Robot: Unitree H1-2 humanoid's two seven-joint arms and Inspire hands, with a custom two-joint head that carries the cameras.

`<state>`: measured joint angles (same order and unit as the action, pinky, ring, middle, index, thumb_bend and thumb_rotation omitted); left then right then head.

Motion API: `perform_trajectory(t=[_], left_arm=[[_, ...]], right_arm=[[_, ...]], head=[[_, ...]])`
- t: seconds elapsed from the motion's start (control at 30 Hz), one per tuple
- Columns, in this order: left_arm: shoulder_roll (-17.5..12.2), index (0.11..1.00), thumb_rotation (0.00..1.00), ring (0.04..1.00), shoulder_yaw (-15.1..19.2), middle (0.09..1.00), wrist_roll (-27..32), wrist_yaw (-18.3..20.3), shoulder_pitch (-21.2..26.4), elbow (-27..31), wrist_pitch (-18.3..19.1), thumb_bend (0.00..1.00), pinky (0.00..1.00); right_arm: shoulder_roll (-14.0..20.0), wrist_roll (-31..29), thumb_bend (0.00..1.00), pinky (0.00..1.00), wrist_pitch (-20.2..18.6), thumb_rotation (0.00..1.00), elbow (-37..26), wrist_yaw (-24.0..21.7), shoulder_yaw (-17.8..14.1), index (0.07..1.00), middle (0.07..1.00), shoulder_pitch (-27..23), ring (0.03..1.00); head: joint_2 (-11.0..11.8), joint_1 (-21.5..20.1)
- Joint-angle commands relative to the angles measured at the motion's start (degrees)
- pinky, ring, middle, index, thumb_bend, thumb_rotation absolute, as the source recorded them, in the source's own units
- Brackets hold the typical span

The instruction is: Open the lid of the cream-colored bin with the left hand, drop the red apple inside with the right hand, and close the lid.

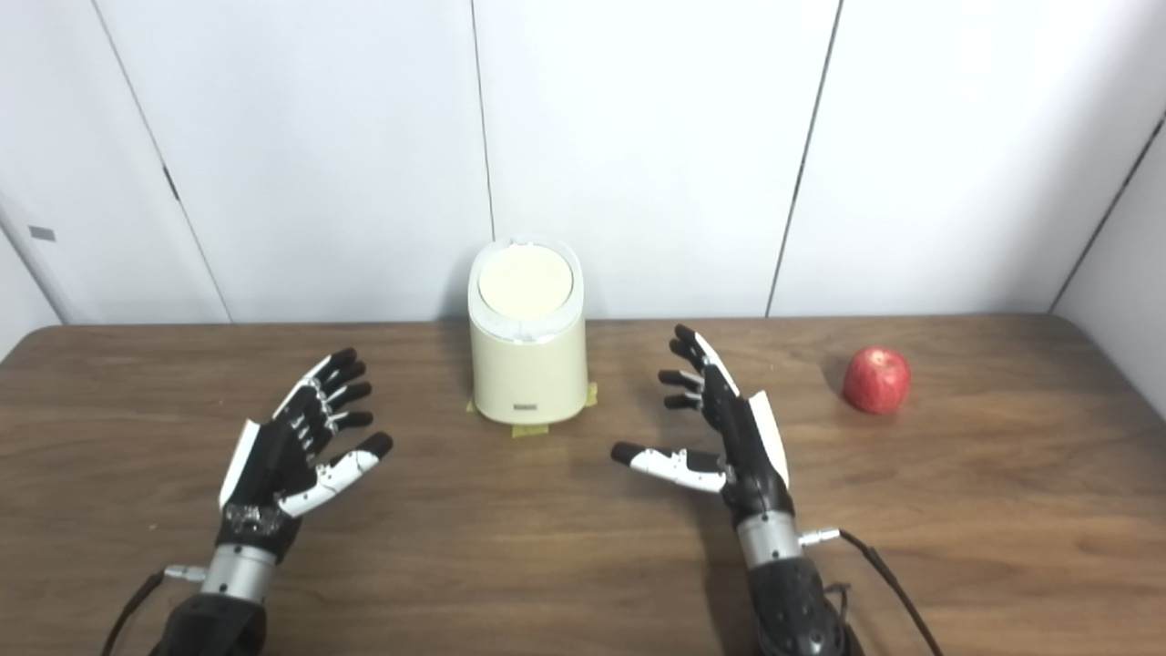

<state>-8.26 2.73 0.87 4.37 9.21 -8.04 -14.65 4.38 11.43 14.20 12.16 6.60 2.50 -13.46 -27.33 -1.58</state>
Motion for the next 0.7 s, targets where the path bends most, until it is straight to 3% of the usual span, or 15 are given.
perform_trajectory(t=[0.0,0.27,0.47,0.67], left_arm=[[0.72,0.904,0.25,0.835,-0.21,0.876,-0.29,-0.68,0.75,-1.13,-2.38,0.75,0.74],[0.89,0.89,0.28,0.83,-0.38,0.861,-2.04,-1.93,0.74,-1.21,-2.78,0.77,0.76],[1.08,0.89,0.27,0.833,-0.63,0.862,-1.85,-2.31,0.72,-2.56,-4.2,0.77,0.76],[1.41,0.889,0.26,0.839,-0.93,0.861,-2.43,-2.84,1.12,-2.69,-4.04,0.76,0.77]], right_arm=[[0.2,-0.01,0.82,0.67,2.24,0.26,0.75,-0.21,0.14,0.906,0.889,-0.19,0.775],[0.51,-0.01,0.83,0.67,1.9,0.26,0.46,-0.69,0.09,0.904,0.891,-0.18,0.778],[0.78,-0.49,0.82,0.68,2.58,0.25,1.23,-1.39,0.13,0.907,0.9,0.06,0.793],[1.05,0.28,0.8,0.67,2.45,0.24,1.13,-1.14,0.43,0.914,0.903,0.23,0.782]], head=[[0.0,-0.04],[0.13,0.14],[3.18,1.21],[3.63,1.72]])
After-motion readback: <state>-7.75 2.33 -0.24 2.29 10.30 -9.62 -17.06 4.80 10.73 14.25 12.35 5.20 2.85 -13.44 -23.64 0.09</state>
